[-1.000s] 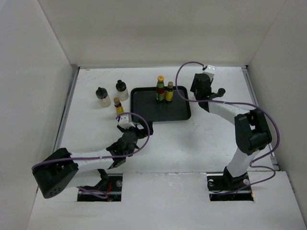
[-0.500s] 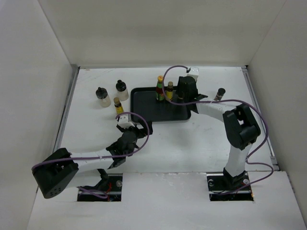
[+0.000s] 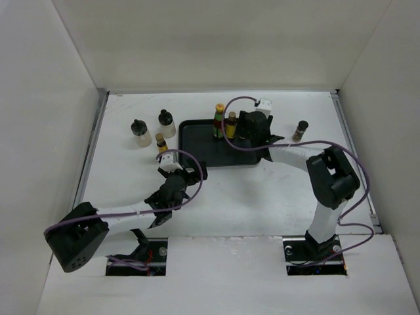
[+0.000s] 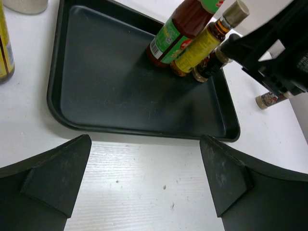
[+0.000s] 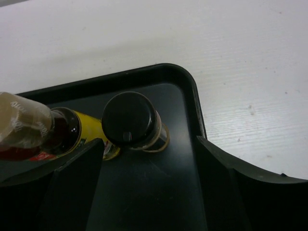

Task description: Organize the condiment bottles

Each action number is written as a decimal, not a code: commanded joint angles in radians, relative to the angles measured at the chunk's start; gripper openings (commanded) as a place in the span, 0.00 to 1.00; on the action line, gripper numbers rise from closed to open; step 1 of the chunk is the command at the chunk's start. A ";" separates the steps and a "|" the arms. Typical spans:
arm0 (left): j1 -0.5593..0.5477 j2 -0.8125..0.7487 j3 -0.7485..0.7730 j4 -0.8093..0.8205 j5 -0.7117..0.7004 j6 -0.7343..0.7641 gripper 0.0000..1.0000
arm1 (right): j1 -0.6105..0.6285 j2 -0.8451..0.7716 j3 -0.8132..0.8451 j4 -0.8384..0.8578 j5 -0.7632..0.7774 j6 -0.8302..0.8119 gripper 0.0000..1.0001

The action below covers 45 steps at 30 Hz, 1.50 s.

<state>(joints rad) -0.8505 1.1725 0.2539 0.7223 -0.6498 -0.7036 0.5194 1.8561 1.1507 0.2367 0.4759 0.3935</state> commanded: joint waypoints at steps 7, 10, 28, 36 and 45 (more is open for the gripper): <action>0.051 -0.115 0.106 -0.133 0.038 0.053 1.00 | -0.015 -0.322 -0.195 0.047 0.010 0.048 0.86; 0.083 -0.163 0.157 -0.217 0.000 0.098 1.00 | -0.028 -0.409 -0.290 0.059 0.004 0.074 0.70; 0.455 0.076 0.492 -0.514 -0.002 0.174 0.68 | 0.008 -0.583 -0.572 0.236 -0.057 0.143 0.71; 0.494 0.210 0.568 -0.492 0.018 0.213 0.60 | 0.006 -0.568 -0.571 0.237 -0.094 0.145 0.71; 0.491 0.259 0.559 -0.478 0.015 0.208 0.30 | -0.003 -0.563 -0.572 0.237 -0.089 0.145 0.72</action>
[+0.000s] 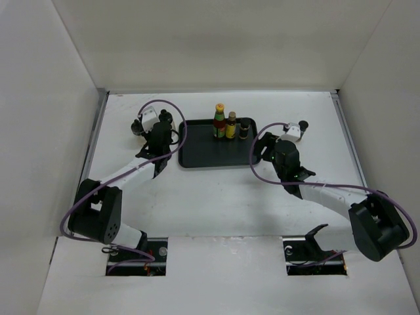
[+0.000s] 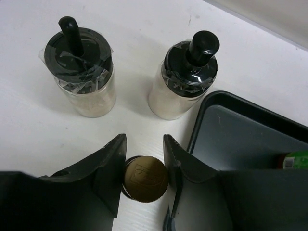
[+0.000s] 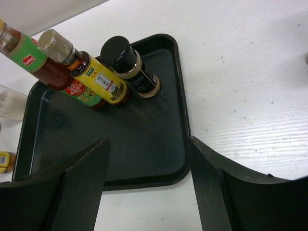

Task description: Organize the condiment bottles

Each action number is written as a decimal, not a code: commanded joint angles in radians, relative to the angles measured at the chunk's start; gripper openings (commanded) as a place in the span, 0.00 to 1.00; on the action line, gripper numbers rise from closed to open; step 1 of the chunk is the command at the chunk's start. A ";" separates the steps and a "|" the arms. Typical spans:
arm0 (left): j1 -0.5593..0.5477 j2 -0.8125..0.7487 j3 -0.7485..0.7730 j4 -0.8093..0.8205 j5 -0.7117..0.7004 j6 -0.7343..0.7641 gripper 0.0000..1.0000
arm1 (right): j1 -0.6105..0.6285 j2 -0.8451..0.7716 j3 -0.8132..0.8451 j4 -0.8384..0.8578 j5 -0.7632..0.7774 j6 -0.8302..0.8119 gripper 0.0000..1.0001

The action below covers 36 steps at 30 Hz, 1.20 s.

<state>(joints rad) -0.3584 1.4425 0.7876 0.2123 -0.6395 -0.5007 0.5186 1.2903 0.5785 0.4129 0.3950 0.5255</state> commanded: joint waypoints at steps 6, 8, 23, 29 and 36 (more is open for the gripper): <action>-0.027 -0.109 0.027 0.021 -0.043 0.011 0.17 | -0.007 -0.003 -0.005 0.061 -0.007 0.016 0.72; -0.052 -0.161 0.053 0.015 -0.061 0.028 0.16 | -0.007 -0.002 -0.003 0.061 -0.007 0.016 0.72; -0.179 0.162 0.376 0.140 -0.037 0.102 0.16 | -0.018 0.010 -0.008 0.072 -0.010 0.018 0.72; -0.173 0.314 0.475 0.200 -0.002 0.146 0.16 | -0.027 0.017 -0.009 0.072 -0.016 0.018 0.73; -0.178 0.372 0.461 0.258 -0.006 0.188 0.18 | -0.025 0.035 -0.003 0.076 -0.035 0.019 0.73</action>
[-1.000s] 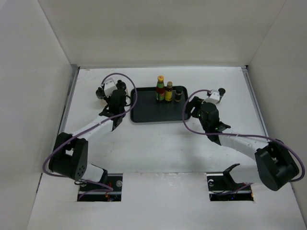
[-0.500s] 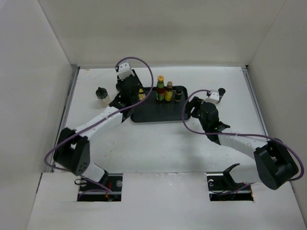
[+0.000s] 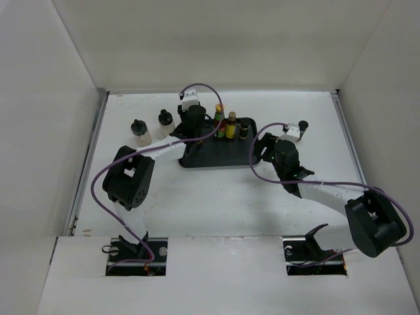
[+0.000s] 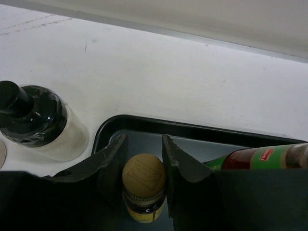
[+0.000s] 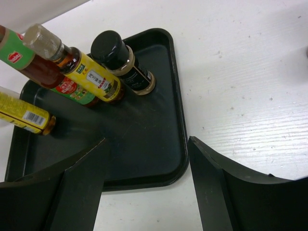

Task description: Organize the condiment bottles

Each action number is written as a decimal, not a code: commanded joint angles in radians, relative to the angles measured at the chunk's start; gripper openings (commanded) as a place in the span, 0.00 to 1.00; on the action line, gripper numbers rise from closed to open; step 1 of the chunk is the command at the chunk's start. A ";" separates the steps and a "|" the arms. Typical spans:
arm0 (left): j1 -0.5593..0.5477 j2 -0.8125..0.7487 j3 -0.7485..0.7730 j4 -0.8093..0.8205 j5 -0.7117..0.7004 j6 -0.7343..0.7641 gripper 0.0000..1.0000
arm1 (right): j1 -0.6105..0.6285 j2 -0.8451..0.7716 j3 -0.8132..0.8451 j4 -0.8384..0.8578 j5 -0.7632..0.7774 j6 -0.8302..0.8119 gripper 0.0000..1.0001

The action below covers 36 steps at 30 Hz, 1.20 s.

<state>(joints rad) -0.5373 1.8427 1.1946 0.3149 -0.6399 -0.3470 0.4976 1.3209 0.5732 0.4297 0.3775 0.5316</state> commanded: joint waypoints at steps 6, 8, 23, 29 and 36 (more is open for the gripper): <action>-0.005 0.009 -0.006 0.300 -0.023 0.110 0.19 | -0.006 0.000 -0.001 0.060 -0.017 0.016 0.73; -0.011 0.024 -0.009 0.349 -0.043 0.163 0.20 | -0.006 0.003 0.001 0.060 -0.017 0.016 0.73; -0.034 0.105 -0.088 0.575 -0.104 0.275 0.47 | -0.009 0.006 0.001 0.060 -0.017 0.016 0.74; -0.046 0.069 -0.156 0.593 -0.112 0.238 0.74 | -0.009 0.003 -0.001 0.060 -0.017 0.016 0.74; -0.057 -0.123 -0.171 0.537 -0.115 0.237 0.89 | -0.006 0.031 0.010 0.060 -0.029 0.016 0.75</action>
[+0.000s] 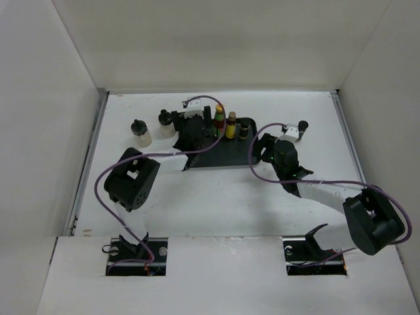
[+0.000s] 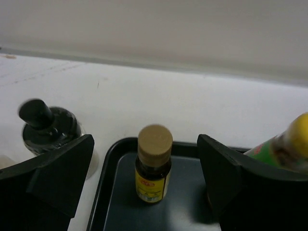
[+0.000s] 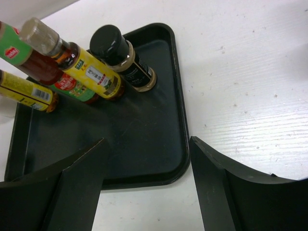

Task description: Organize the condiment bottles

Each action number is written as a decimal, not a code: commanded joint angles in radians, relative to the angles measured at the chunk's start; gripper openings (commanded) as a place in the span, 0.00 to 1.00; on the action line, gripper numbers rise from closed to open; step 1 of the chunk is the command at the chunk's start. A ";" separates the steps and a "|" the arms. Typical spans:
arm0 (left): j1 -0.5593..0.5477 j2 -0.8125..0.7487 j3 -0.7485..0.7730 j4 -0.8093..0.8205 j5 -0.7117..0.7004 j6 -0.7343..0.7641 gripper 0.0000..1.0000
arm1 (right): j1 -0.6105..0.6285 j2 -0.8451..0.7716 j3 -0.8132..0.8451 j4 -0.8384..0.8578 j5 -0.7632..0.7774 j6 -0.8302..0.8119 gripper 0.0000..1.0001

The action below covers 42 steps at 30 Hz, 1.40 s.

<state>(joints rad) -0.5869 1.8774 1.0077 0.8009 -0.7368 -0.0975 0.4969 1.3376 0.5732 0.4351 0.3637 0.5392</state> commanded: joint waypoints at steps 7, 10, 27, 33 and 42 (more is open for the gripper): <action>0.034 -0.333 0.009 -0.165 -0.006 -0.140 0.89 | -0.005 0.008 0.010 0.053 -0.019 0.008 0.75; 0.094 -0.345 0.020 -0.328 0.058 -0.275 0.88 | -0.007 0.003 0.008 0.053 -0.022 0.008 0.75; 0.290 -0.057 0.322 -0.746 0.191 -0.389 0.86 | -0.008 0.025 0.014 0.051 -0.025 0.008 0.76; 0.313 -0.021 0.316 -0.733 0.159 -0.387 0.82 | -0.008 0.031 0.017 0.050 -0.025 0.007 0.76; 0.319 -0.027 0.292 -0.700 0.157 -0.387 0.77 | -0.008 0.038 0.020 0.047 -0.025 0.005 0.76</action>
<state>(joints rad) -0.2684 1.8874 1.3037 0.0635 -0.5686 -0.4793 0.4969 1.3750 0.5732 0.4343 0.3534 0.5396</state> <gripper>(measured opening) 0.764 0.764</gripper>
